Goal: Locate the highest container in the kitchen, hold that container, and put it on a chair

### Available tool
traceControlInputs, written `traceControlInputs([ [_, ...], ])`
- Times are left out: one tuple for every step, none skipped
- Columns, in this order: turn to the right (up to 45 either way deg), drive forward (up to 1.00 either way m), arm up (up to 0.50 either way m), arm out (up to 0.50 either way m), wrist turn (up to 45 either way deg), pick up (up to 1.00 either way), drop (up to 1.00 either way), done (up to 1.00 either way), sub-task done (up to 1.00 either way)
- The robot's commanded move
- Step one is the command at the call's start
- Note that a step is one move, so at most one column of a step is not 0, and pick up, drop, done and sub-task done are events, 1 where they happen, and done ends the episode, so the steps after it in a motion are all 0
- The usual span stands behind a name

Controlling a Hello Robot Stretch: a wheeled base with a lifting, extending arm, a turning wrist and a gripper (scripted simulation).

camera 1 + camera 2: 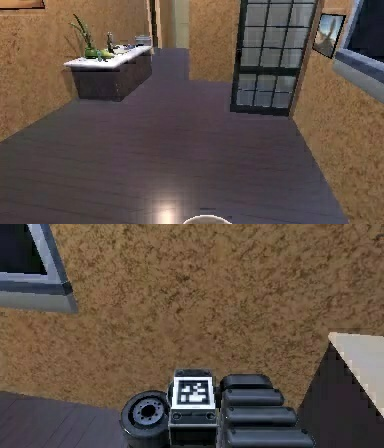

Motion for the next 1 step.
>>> traceControlInputs([
  [0.0, 1.0, 0.0, 0.0, 0.0, 0.0, 0.0, 0.0, 0.0],
])
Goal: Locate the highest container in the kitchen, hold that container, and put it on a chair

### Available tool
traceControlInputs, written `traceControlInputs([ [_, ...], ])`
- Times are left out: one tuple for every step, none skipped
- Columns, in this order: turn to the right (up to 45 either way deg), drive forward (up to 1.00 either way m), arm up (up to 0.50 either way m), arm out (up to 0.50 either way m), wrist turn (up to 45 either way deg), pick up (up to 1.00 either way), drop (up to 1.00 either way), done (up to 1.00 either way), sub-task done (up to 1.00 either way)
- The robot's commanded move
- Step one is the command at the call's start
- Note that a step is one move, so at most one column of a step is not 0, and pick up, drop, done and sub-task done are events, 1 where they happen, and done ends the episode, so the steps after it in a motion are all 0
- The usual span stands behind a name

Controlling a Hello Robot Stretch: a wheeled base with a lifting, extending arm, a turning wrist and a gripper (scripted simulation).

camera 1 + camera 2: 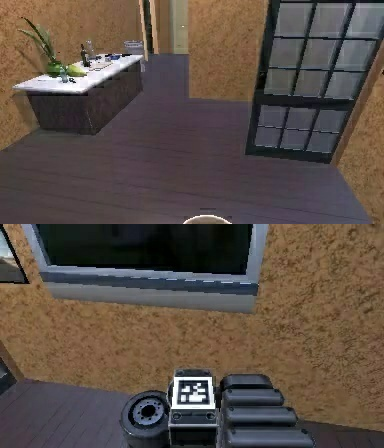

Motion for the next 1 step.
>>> traceControlInputs([
  [0.0, 1.0, 0.0, 0.0, 0.0, 0.0, 0.0, 0.0, 0.0],
])
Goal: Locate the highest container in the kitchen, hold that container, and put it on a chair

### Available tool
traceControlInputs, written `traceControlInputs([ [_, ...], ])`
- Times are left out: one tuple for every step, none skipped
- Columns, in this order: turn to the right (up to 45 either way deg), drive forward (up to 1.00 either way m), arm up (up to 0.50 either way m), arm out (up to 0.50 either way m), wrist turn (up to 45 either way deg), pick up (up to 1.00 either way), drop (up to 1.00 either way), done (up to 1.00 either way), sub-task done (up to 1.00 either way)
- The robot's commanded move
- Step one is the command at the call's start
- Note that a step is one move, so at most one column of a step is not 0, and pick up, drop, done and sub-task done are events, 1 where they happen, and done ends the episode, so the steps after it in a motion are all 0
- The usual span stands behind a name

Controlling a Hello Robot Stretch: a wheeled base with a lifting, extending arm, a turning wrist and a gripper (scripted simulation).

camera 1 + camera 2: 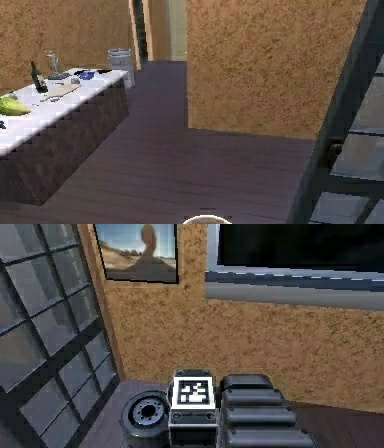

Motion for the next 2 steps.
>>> traceControlInputs([
  [0.0, 0.5, 0.0, 0.0, 0.0, 0.0, 0.0, 0.0, 0.0],
  [9.0, 0.0, 0.0, 0.0, 0.0, 0.0, 0.0, 0.0, 0.0],
])
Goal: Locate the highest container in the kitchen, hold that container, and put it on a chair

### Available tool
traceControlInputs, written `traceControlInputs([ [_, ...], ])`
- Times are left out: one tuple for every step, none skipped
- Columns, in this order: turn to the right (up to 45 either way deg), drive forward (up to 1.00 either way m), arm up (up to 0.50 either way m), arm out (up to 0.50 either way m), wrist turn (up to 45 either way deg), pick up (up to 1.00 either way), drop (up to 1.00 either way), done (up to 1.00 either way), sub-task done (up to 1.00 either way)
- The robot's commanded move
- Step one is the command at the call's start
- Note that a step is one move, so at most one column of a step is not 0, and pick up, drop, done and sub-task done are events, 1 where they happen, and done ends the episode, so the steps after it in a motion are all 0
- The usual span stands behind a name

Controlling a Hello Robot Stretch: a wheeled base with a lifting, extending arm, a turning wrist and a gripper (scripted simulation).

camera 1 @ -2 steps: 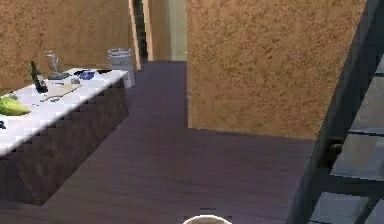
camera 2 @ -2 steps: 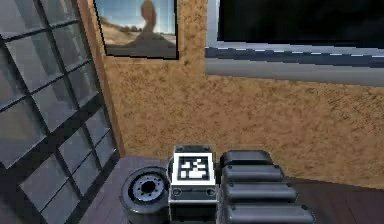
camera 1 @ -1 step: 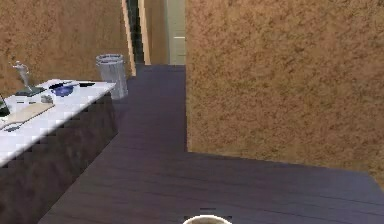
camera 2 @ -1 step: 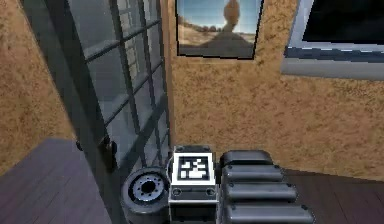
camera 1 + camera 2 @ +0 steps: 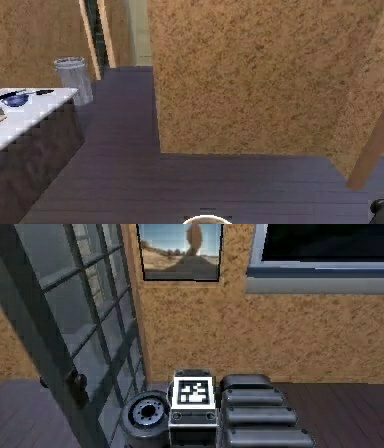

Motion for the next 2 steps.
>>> traceControlInputs([
  [0.0, 0.65, 0.0, 0.0, 0.0, 0.0, 0.0, 0.0, 0.0],
  [45.0, 0.0, 0.0, 0.0, 0.0, 0.0, 0.0, 0.0, 0.0],
])
